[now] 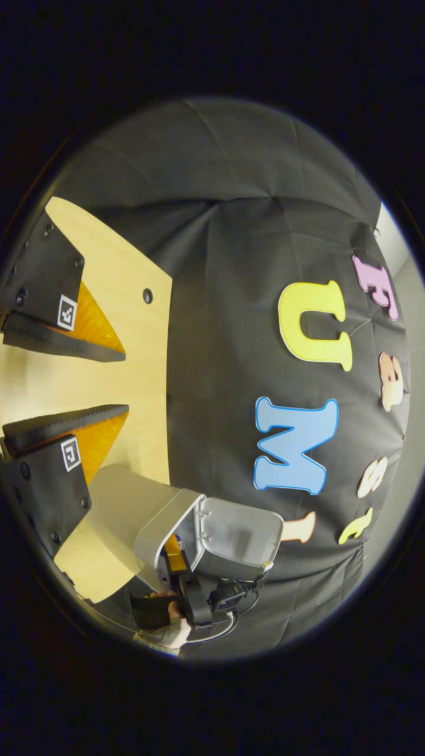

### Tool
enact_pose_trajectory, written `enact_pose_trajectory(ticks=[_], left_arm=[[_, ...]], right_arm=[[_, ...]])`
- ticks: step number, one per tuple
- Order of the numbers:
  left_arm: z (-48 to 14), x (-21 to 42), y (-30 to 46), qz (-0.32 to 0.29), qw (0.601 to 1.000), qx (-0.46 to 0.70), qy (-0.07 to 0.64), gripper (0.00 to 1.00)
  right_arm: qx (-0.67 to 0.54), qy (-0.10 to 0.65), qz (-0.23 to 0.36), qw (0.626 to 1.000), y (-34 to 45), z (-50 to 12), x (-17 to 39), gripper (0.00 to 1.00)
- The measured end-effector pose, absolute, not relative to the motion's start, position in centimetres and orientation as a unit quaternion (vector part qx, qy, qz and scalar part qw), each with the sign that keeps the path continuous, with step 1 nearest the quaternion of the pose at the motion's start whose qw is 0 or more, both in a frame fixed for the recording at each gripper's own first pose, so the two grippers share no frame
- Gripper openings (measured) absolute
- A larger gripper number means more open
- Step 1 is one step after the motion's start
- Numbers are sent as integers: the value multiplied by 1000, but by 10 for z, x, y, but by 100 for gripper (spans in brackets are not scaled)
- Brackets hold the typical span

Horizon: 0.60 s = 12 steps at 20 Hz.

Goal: Press the lid of the desktop garbage bin to open it, pick up the crumpled paper on the desktop and throw it into the bin, then pick up the pop can on the desktop and drop it into the bin, and finally close the garbage bin lid.

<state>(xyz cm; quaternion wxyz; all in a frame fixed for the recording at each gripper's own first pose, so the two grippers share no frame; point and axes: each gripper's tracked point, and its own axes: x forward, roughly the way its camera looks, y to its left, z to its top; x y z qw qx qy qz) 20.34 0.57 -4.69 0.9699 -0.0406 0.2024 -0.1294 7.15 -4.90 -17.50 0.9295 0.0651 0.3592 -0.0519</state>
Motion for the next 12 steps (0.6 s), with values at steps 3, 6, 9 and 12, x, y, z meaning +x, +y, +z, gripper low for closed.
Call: enact_pose_trajectory(ticks=[3, 6, 9, 12], left_arm=[[-49, 205, 7, -127, 970, -41, 204, 53], [-50, 205, 9, -126, 970, -42, 205, 58], [-50, 206, 10, -125, 970, -42, 205, 51], [-51, 207, 9, -125, 970, -43, 205, 58]], right_arm=[[61, 364, -51, 928, -49, -177, 73, 85], [57, 365, -51, 928, -48, -177, 72, 85], [57, 365, -50, 928, -48, -177, 72, 85], [59, 363, -50, 929, -48, -176, 73, 85]])
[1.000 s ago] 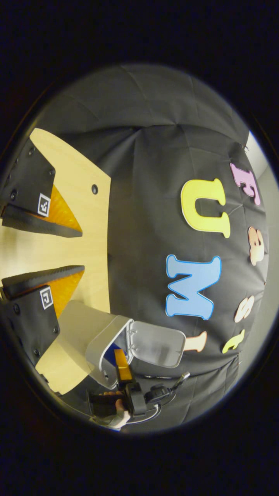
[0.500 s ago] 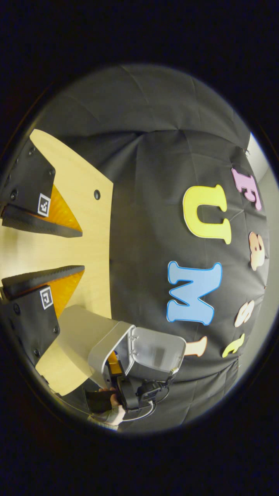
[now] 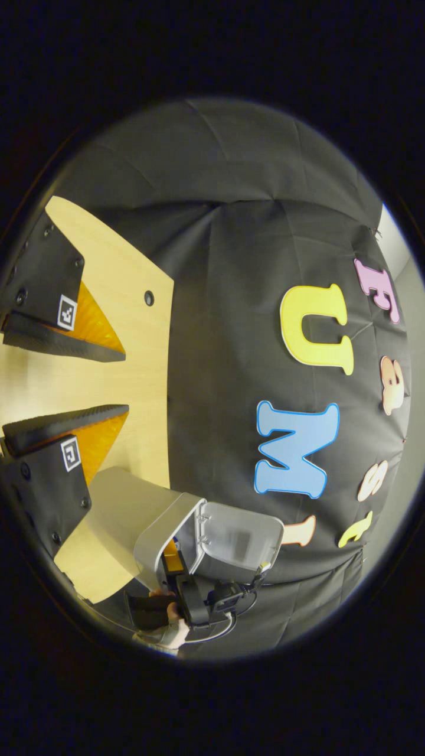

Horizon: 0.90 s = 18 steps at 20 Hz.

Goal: Press the lid of the desktop garbage bin to open it, pick up the crumpled paper on the desktop and throw it into the bin, then pick up the pop can on the desktop and drop it into the bin, and finally close the garbage bin lid.

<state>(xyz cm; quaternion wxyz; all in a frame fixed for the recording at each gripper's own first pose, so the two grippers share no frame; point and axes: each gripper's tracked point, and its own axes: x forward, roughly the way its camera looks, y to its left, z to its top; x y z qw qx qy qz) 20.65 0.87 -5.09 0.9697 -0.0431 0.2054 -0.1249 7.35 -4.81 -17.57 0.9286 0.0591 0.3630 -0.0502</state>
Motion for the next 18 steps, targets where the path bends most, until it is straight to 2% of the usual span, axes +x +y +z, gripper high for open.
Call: enact_pose_trajectory(ticks=[1, 2, 3, 4, 5, 6, 7, 10, 18], left_arm=[[-51, 207, 9, -125, 970, -43, 206, 58], [-51, 207, 9, -124, 970, -43, 205, 51], [-51, 207, 9, -124, 970, -44, 206, 58], [-51, 208, 9, -124, 970, -44, 206, 58], [-51, 207, 9, -124, 970, -44, 206, 51], [-51, 208, 9, -124, 970, -44, 206, 51], [-51, 207, 10, -124, 970, -43, 205, 56], [-50, 208, 8, -124, 970, -42, 205, 51], [-44, 209, -5, -137, 969, -37, 200, 51]], right_arm=[[60, 363, -50, 929, -48, -175, 74, 89], [59, 363, -49, 929, -47, -175, 73, 90], [56, 363, -49, 929, -48, -175, 74, 91], [55, 362, -50, 929, -48, -176, 73, 91], [54, 361, -50, 930, -48, -174, 73, 90], [55, 360, -51, 930, -48, -174, 72, 91], [55, 356, -51, 931, -49, -171, 71, 91], [57, 335, -51, 939, -51, -157, 67, 91], [56, 245, -54, 966, -64, -83, 30, 90]])
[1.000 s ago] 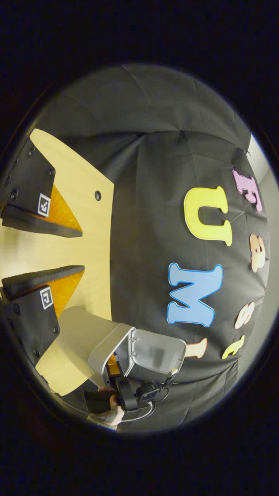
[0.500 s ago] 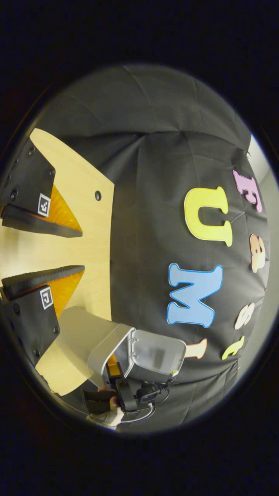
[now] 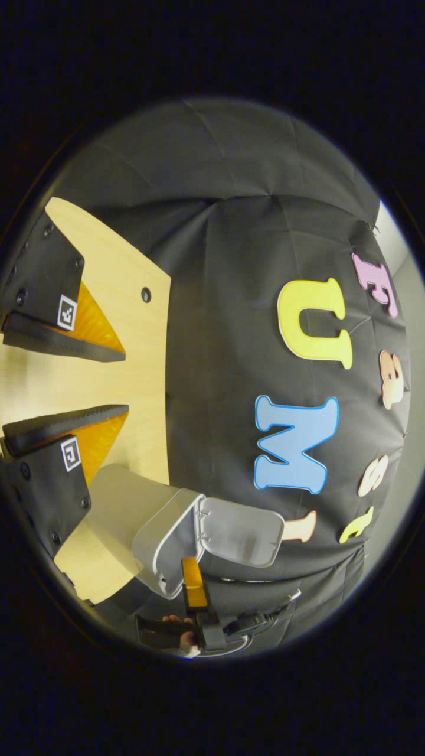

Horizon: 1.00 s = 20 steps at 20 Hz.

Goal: Press the lid of the desktop garbage bin to open it, pick up the crumpled paper on the desktop and throw it into the bin, then pick up the pop can on the desktop and drop it into the bin, and finally close the garbage bin lid.

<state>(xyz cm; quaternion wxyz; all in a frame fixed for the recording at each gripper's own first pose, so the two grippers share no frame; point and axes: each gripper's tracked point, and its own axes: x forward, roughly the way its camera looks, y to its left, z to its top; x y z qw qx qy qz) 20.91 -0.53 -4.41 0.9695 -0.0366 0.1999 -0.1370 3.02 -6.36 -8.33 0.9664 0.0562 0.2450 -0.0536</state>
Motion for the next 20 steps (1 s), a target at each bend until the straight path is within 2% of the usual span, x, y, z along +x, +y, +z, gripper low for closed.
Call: enact_pose_trajectory(ticks=[9, 16, 17, 19, 20], left_arm=[[-36, 206, -28, -157, 967, -42, 194, 52], [-33, 196, -15, -143, 970, -46, 193, 58], [-34, 194, -9, -138, 970, -44, 194, 45], [-36, 190, 3, -127, 971, -43, 196, 45], [-38, 188, 10, -120, 972, -43, 198, 51]], right_arm=[[21, 114, -48, 992, -63, 42, 21, 90], [39, 62, -48, 996, -62, 97, 60, 90], [40, 59, -50, 996, -64, 101, 68, 90], [45, 56, -50, 996, -63, 107, 81, 90], [45, 55, -52, 996, -63, 109, 89, 90]])
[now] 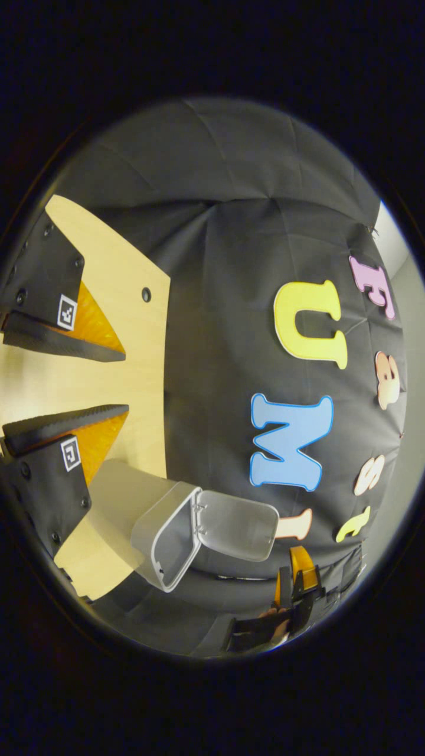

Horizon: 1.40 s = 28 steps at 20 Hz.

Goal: Press the lid of the desktop garbage bin to open it, pick up the crumpled paper on the desktop and throw it into the bin, then pick up the pop can on the desktop and drop it into the bin, and finally close the garbage bin lid.

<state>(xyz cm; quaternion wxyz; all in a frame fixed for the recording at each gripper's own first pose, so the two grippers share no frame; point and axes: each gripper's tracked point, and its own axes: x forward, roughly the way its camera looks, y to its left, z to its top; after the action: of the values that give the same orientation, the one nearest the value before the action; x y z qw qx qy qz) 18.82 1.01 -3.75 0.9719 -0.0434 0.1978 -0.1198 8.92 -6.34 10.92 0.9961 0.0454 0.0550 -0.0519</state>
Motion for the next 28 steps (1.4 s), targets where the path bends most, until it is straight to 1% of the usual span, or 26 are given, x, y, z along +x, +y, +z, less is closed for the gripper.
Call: enact_pose_trajectory(ticks=[7, 8, 10, 12, 13, 14, 15, 23, 28], left_arm=[[-44, 183, 45, -79, 974, -58, 205, 51], [-44, 182, 48, -75, 974, -60, 206, 54], [-46, 183, 51, -71, 974, -62, 207, 48], [-48, 184, 53, -69, 973, -64, 209, 48], [-49, 186, 54, -69, 973, -65, 209, 50], [-49, 187, 54, -69, 973, -64, 210, 48], [-50, 187, 53, -69, 973, -63, 210, 48], [-53, 196, 39, -86, 972, -61, 212, 47], [-51, 198, 24, -102, 971, -58, 210, 48]], right_arm=[[38, 70, -64, 995, -70, 109, 133, 90], [37, 72, -65, 995, -72, 107, 138, 90], [36, 84, -67, 994, -73, 100, 148, 90], [40, 102, -66, 992, -75, 88, 157, 90], [41, 109, -66, 991, -75, 84, 159, 90], [39, 115, -67, 990, -76, 80, 161, 90], [36, 118, -68, 990, -77, 77, 162, 90], [19, 143, -63, 987, -76, 67, 152, 90], [26, 167, -50, 984, -71, 53, 119, 90]])
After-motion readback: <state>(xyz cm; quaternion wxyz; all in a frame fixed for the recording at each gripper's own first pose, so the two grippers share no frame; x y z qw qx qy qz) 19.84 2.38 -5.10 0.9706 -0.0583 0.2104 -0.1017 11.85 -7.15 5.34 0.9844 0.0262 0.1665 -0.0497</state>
